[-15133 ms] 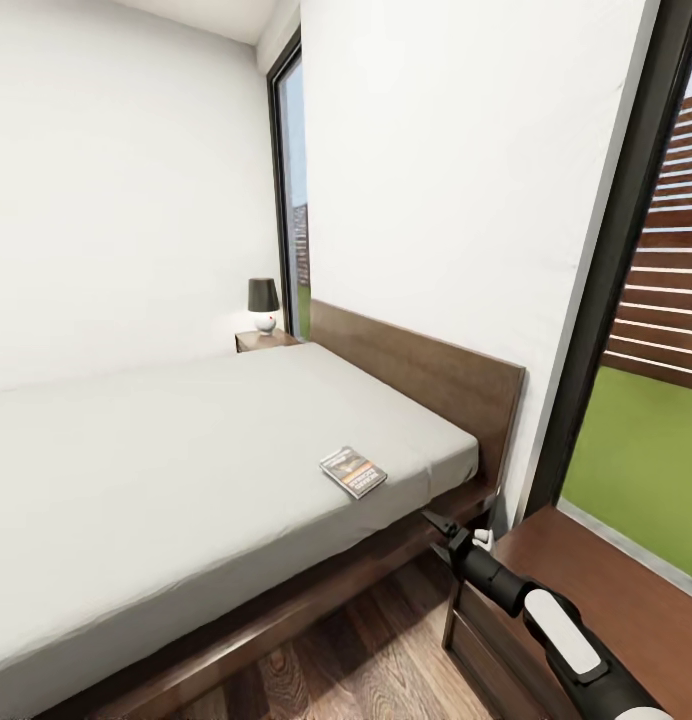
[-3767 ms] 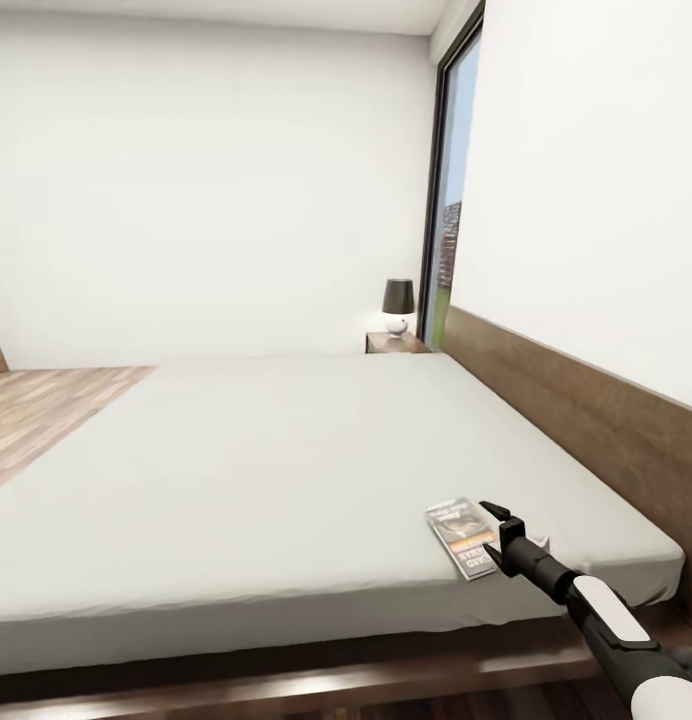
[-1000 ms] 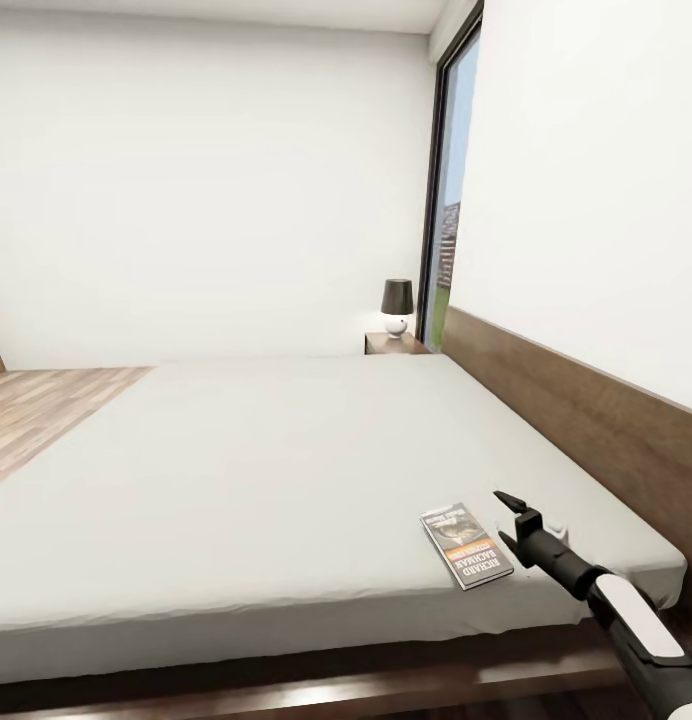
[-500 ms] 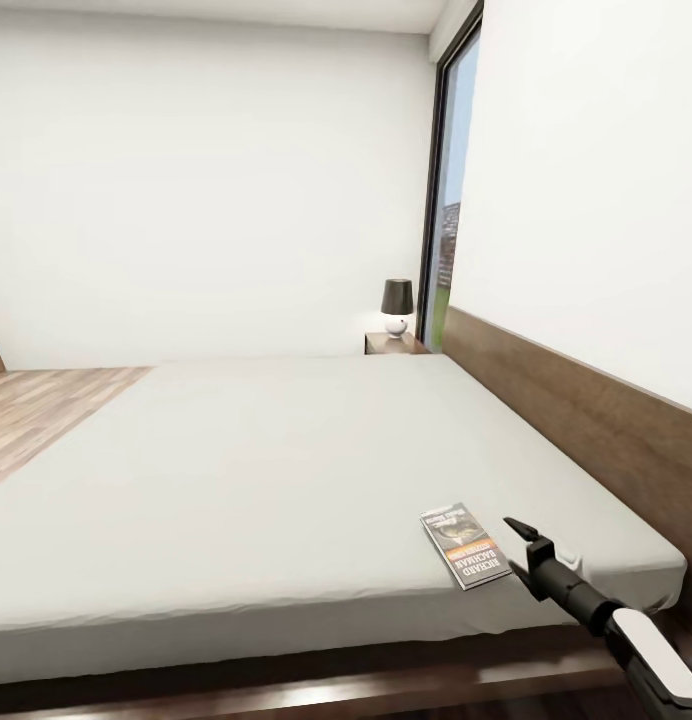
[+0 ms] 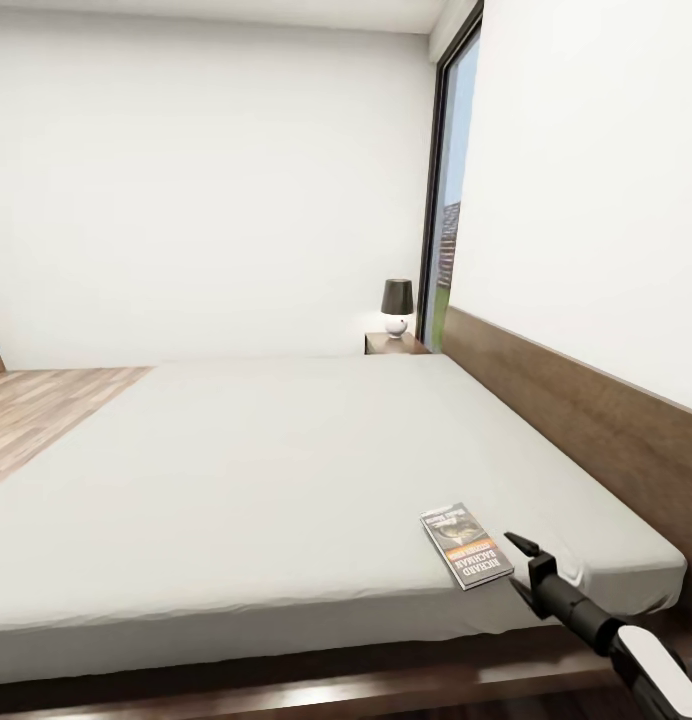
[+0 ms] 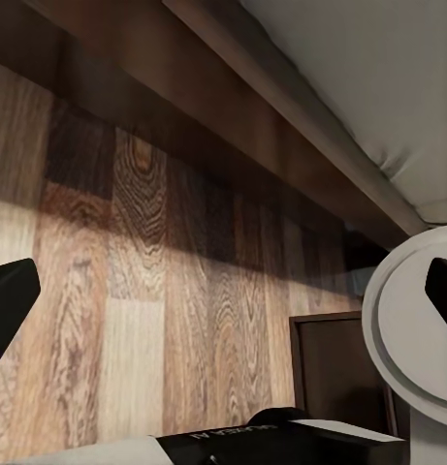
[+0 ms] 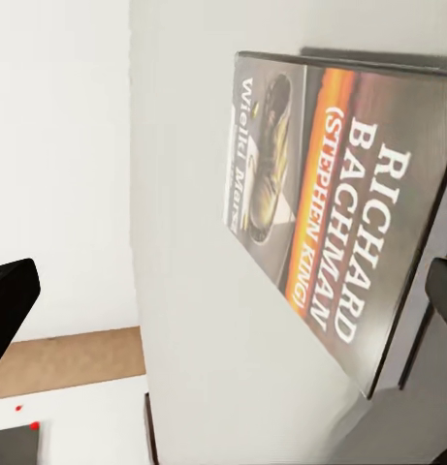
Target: In the bedroom, move the book from the bed onto either nightstand, and place the two sandals side by side next to the bed.
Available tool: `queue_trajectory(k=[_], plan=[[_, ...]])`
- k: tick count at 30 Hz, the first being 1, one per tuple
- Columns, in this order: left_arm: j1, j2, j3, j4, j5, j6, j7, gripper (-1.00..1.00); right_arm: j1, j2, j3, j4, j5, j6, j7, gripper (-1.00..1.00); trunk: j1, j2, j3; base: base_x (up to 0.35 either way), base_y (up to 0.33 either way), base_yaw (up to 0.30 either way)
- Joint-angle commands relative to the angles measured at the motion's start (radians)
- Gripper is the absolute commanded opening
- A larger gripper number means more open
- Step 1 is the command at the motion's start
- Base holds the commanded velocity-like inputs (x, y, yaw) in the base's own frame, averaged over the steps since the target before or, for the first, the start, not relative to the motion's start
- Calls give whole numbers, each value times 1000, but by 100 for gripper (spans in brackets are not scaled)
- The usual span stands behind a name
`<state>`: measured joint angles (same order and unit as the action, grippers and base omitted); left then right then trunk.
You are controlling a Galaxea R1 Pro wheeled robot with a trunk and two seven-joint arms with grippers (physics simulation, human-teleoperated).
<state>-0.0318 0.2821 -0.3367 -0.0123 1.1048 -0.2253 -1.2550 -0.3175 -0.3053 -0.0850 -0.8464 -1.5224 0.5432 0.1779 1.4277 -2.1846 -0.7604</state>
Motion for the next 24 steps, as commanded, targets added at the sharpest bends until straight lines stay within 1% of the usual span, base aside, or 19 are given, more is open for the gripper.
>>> queue_trajectory(k=[1, 13, 18, 24], plan=[[0, 0, -8, 0, 8, -6, -1, 100, 1, 2, -2, 4, 0, 7, 2, 100, 0, 0, -1, 0, 0, 0], [0, 0, -8, 0, 9, -6, -1, 100, 3, 6, 3, 65, 5, 14, 13, 100, 0, 0, -1, 0, 0, 0], [0, -6, -8, 0, 9, -6, -1, 100, 3, 5, 8, 114, 5, 15, 26, 100, 0, 0, -1, 0, 0, 0], [0, -11, -8, 0, 9, -6, -1, 100, 3, 5, 12, 179, 4, 15, 56, 100, 0, 0, -1, 0, 0, 0]])
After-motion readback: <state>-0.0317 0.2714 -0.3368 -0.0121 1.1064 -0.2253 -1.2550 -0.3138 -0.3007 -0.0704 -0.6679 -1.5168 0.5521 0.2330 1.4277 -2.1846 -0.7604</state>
